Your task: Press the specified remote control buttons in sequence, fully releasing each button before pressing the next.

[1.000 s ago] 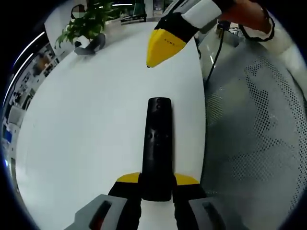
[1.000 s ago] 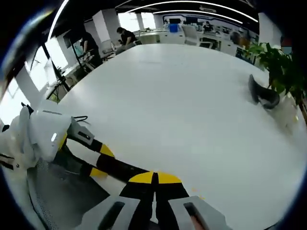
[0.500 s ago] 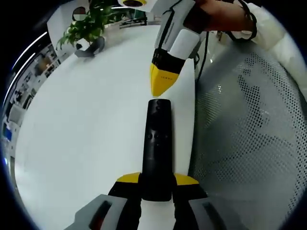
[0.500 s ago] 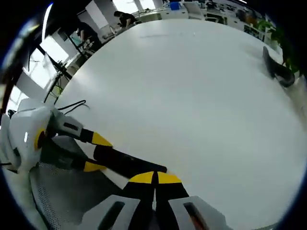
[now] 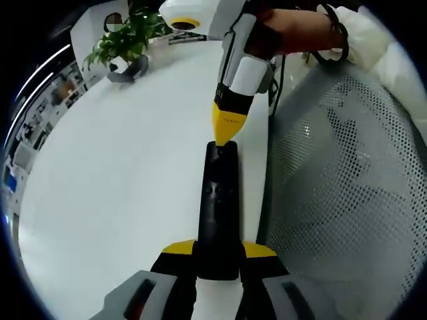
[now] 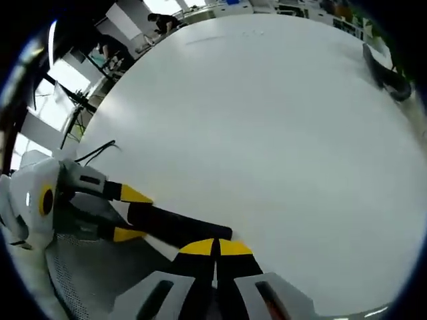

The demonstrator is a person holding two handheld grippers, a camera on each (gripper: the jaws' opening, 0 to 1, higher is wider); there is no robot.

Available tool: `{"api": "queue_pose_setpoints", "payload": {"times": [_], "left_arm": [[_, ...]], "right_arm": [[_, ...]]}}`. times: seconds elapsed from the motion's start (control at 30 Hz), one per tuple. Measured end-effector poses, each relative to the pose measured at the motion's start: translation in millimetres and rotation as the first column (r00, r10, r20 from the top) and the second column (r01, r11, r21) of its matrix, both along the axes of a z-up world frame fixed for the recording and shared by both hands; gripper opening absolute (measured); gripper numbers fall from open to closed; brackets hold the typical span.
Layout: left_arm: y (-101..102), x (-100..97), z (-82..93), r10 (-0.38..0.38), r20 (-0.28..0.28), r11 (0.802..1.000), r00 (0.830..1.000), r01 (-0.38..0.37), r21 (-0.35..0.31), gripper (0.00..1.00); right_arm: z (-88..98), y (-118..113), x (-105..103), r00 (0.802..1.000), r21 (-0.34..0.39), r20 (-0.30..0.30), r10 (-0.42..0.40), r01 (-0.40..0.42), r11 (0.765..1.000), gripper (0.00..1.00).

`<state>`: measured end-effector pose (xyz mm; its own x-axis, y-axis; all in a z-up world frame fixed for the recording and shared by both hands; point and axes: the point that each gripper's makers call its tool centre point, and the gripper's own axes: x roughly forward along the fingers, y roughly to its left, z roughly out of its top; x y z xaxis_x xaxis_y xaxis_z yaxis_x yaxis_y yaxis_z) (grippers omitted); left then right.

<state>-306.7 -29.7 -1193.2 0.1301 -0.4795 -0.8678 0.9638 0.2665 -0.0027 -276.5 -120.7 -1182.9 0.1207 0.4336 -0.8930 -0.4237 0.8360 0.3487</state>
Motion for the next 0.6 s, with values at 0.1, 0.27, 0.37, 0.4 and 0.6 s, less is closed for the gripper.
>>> {"api": "queue_pose_setpoints", "payload": {"times": [0.1,0.27,0.37,0.4,0.6], "left_arm": [[0.3,-0.1,0.2,0.002,0.008,1.000,1.000,-0.002,-0.019,0.24],[1.1,0.0,0.6,0.018,0.014,0.997,1.000,-0.017,-0.071,0.24],[0.8,-0.2,1.3,0.023,0.020,0.995,1.000,-0.021,-0.096,0.24],[0.3,0.1,1.3,0.027,0.023,0.993,0.999,-0.024,-0.112,0.24],[-1.2,0.3,3.0,0.056,0.054,0.975,0.997,-0.043,-0.219,0.24]], "right_arm": [[0.0,-0.9,-0.3,1.000,0.014,-0.011,-0.014,0.014,1.000,0.00],[-0.4,0.4,-0.7,1.000,0.018,-0.016,-0.026,0.026,0.999,0.00],[-0.4,1.3,-1.1,1.000,0.004,0.003,-0.025,0.025,1.000,0.00],[-0.4,0.8,-0.8,1.000,0.003,0.002,-0.030,0.030,1.000,0.00],[-0.8,0.1,0.3,0.997,0.008,-0.017,-0.069,0.069,0.998,0.00]]}}
